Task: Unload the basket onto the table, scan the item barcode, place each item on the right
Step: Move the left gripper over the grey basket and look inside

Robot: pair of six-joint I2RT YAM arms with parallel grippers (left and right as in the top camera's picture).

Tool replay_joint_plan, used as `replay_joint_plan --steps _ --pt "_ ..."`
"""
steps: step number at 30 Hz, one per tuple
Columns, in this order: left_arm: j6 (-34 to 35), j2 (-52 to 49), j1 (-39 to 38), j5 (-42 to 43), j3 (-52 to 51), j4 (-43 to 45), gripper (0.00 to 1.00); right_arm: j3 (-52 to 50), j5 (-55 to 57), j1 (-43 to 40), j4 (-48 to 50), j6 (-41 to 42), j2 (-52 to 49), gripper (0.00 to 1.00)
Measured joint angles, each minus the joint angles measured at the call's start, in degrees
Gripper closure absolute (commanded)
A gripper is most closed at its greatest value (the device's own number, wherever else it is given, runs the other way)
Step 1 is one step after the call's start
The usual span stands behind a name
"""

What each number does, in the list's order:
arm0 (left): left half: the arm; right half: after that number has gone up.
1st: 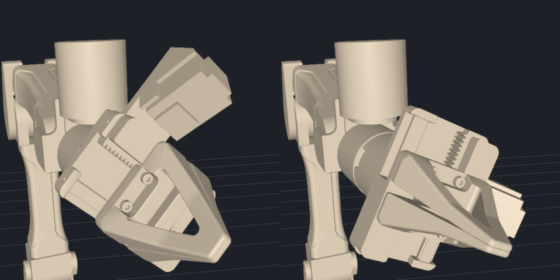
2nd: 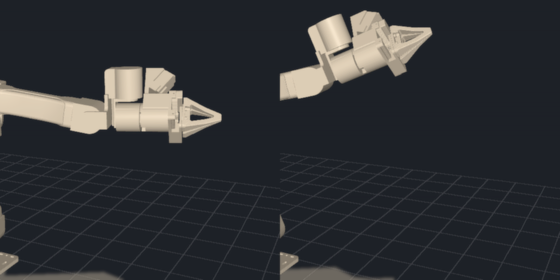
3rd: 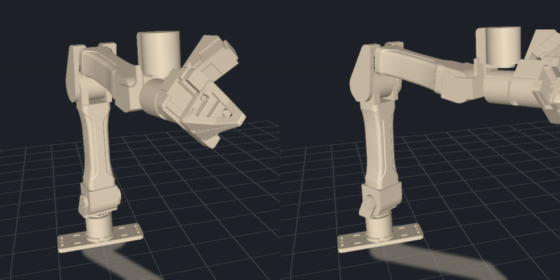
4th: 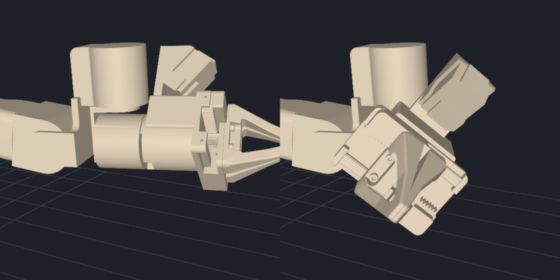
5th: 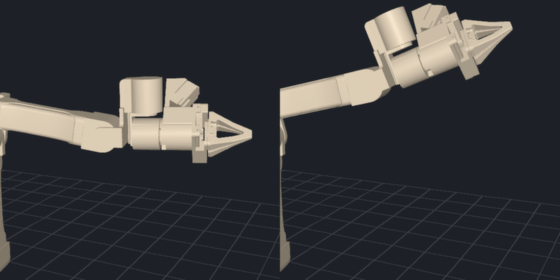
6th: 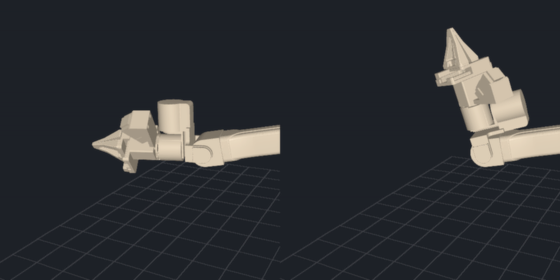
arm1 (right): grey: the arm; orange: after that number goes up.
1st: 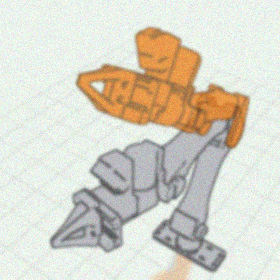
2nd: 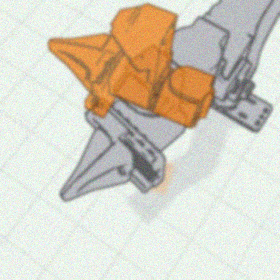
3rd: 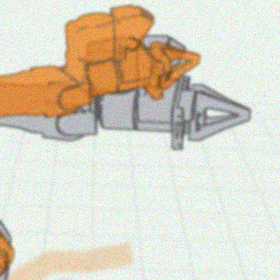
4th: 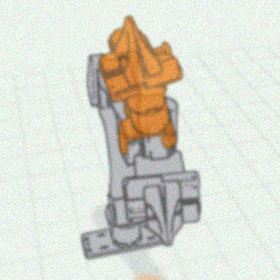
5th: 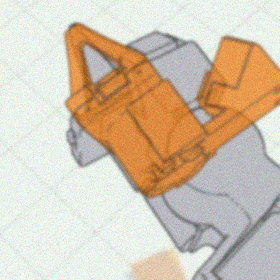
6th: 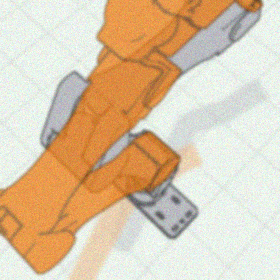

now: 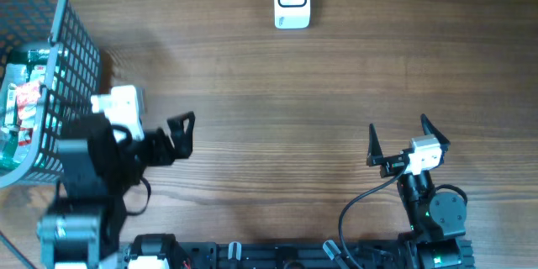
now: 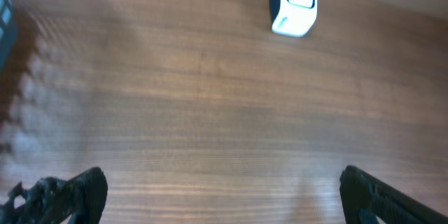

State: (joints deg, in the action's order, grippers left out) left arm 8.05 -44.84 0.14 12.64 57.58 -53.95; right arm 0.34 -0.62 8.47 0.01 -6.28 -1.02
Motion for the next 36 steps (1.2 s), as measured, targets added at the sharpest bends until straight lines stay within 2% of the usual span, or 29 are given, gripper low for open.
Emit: replay_joint_plan --steps 7,25,30,36 --pt "-0.02 -8.28 0.00 4.22 4.11 -1.42 0.00 0.00 0.02 0.00 0.00 0.00 0.00 0.00" --pt "0.02 -8.74 0.00 5.27 4.11 3.13 0.00 0.00 0.02 0.00 0.00 0.00 0.00 0.00" --pt "3.93 -9.31 0.00 3.13 5.05 4.09 0.00 0.00 0.02 0.00 0.00 0.00 0.00 0.00" --pt "6.27 -15.43 -0.02 1.79 15.39 -0.57 0.00 0.00 0.00 0.00 0.00 0.00 0.00 0.00"
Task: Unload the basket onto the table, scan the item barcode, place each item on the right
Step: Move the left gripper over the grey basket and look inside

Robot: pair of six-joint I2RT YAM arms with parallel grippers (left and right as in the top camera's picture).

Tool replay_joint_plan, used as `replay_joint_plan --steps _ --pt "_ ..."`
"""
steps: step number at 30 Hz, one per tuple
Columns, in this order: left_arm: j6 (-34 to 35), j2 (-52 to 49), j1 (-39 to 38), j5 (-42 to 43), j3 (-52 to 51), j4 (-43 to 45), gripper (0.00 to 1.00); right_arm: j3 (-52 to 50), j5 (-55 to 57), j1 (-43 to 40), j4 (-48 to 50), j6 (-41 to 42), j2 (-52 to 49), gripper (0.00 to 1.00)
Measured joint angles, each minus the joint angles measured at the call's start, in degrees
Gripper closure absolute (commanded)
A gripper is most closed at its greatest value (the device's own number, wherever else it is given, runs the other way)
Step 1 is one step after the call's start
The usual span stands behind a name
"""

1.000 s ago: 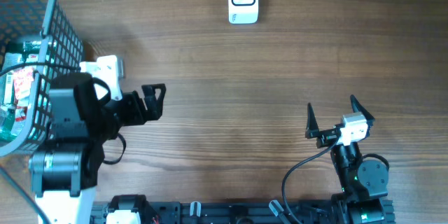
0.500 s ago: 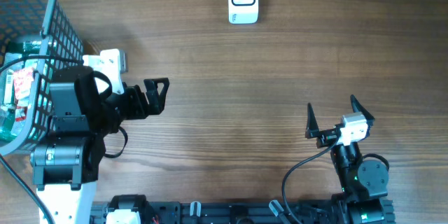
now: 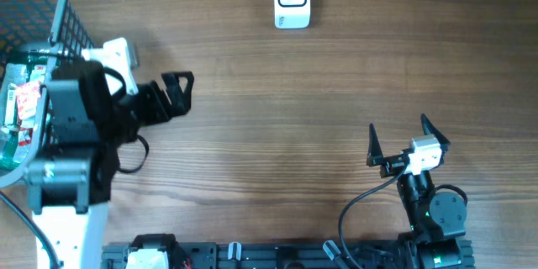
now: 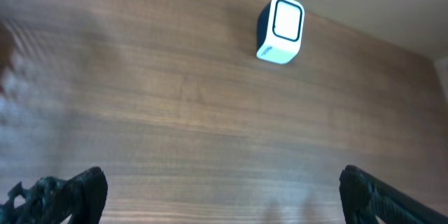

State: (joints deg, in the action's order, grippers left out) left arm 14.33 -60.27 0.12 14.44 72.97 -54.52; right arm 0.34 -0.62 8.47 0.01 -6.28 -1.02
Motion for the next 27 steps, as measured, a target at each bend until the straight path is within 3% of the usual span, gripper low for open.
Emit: replay_joint_plan --steps 8,17,21,27 --pt "0.63 -10.67 0.02 -2.56 17.73 -7.67 0.00 0.00 0.00 0.00 0.00 0.00 -0.02 0.00" --pt "3.82 -14.21 0.74 -12.26 20.61 -6.95 0.00 0.00 0.00 0.00 0.00 0.00 -0.04 0.00" --pt "4.52 -14.21 5.68 -17.25 21.14 -5.31 0.00 0.00 0.00 0.00 0.00 0.00 -0.04 0.00" --pt "4.96 -14.21 17.73 -17.22 21.84 -2.03 0.00 0.00 0.02 0.00 0.00 0.00 -0.04 0.00"
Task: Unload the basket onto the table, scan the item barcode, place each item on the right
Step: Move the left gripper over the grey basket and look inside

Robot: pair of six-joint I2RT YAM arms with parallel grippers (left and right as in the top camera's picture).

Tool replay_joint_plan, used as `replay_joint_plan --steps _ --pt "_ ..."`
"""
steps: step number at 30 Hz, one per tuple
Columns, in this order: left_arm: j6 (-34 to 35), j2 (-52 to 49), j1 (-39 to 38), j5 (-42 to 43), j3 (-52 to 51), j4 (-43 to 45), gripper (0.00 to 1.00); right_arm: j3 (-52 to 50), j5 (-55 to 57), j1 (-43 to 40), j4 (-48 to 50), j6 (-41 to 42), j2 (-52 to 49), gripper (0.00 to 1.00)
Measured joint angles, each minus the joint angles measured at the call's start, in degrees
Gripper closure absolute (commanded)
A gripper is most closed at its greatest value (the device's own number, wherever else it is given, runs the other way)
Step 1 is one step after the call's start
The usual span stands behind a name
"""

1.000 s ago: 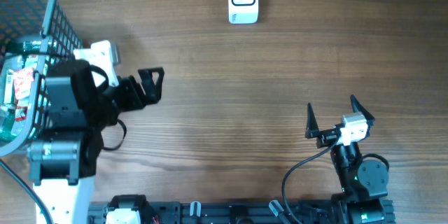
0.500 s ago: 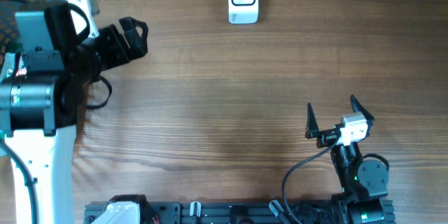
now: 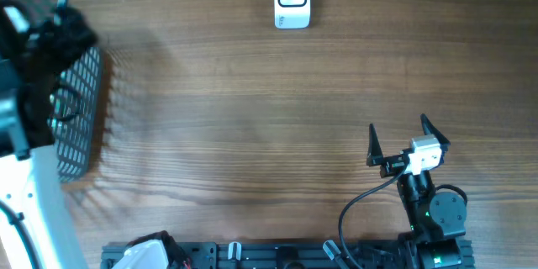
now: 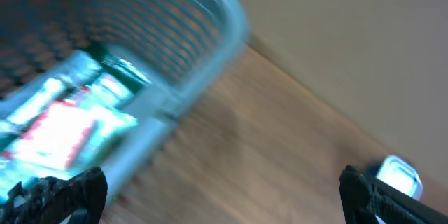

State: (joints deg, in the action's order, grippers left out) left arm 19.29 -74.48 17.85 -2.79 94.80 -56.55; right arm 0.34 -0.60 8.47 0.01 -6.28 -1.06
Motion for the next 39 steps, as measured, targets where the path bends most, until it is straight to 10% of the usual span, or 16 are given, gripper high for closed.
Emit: replay_joint_plan --steps 11,39 --pt "1.68 -2.54 16.28 2.71 0.17 6.08 0.00 0.00 0.00 0.00 0.00 0.00 0.00 0.00" --pt "1.18 -15.69 24.70 2.89 0.22 7.63 0.00 0.00 -0.02 0.00 0.00 0.00 0.00 0.00"
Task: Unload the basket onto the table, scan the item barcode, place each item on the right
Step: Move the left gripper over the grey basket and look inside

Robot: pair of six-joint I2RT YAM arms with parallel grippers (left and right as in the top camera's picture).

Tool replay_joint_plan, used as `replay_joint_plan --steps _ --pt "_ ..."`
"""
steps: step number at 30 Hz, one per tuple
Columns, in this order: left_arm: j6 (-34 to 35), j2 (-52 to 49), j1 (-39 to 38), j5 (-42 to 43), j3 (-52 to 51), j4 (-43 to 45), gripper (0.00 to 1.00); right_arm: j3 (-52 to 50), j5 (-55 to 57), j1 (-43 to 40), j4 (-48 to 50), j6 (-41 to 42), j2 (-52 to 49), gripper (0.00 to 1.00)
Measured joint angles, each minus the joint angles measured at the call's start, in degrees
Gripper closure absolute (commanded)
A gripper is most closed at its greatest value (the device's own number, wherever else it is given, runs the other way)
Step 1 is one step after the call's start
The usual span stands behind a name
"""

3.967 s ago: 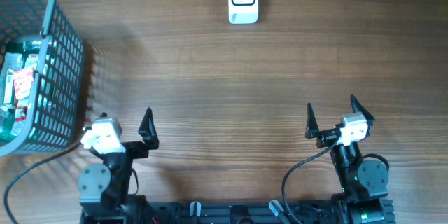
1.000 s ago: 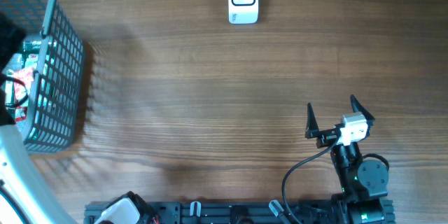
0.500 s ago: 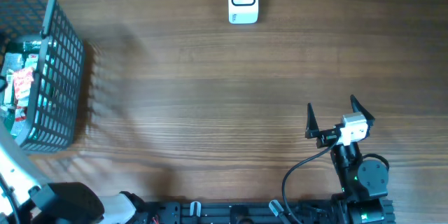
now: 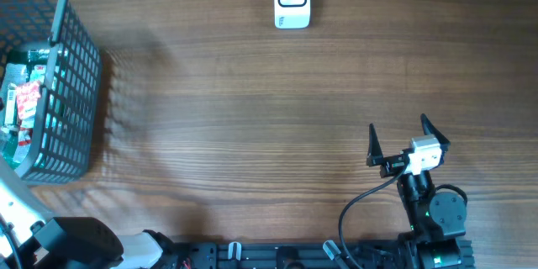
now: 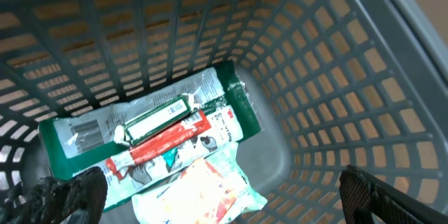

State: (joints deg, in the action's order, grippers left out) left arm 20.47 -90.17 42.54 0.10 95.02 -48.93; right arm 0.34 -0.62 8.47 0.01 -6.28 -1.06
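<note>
In the left wrist view a green and white packet with a barcode at its left end lies on the floor of the grey mesh basket. An orange and white packet lies partly over it. My left gripper is open above them, its fingers wide apart and holding nothing. Overhead, the packets show in the basket at the far left. The white scanner stands at the back centre. My right gripper is open and empty at the front right.
The basket's mesh walls rise all round the packets. In the overhead view a black part of the left arm shows at the bottom left corner. Bare wooden table lies between basket, scanner and right arm.
The left wrist camera saw the basket's rim and the packets at a slant, blurred. It now looks straight down into the basket. The left arm no longer covers the basket overhead.
My left gripper was open over the table just right of the basket. Then it was further back beside the basket's right wall, then over the basket's far end. Now it is open above the packets inside. The right arm has not moved.
</note>
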Motion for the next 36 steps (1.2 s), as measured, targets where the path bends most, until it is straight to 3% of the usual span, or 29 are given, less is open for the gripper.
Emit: replay_joint_plan --steps 22,36 --pt "-0.90 0.00 0.00 0.00 0.00 -1.38 0.00 0.00 0.02 0.00 0.00 0.00 0.00 0.00" --pt "-5.22 -2.49 0.00 -0.98 0.00 -1.18 0.00 0.00 0.00 0.00 0.00 0.00 0.00 0.00"
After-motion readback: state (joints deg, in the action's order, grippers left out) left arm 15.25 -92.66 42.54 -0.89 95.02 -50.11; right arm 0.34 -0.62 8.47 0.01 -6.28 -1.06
